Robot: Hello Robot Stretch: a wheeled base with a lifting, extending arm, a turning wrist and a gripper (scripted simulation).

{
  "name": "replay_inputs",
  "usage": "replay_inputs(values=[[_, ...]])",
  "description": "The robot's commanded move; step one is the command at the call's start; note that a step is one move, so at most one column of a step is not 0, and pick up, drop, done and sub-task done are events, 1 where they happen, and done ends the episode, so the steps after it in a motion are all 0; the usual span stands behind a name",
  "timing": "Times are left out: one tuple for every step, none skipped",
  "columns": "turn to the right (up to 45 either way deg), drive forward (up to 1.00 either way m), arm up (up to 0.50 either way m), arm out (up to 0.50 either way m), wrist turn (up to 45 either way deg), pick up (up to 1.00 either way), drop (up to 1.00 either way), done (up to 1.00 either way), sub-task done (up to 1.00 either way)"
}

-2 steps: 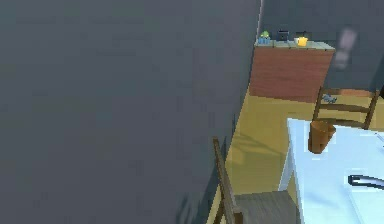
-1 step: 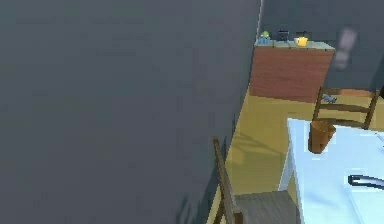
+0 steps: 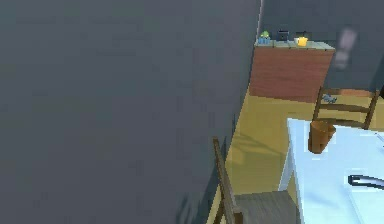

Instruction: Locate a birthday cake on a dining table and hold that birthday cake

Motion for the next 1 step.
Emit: replay_inputs(values=[[0.0,0.00,0.34,0.00,0.0,0.00,0.00,0.00,0.00]])
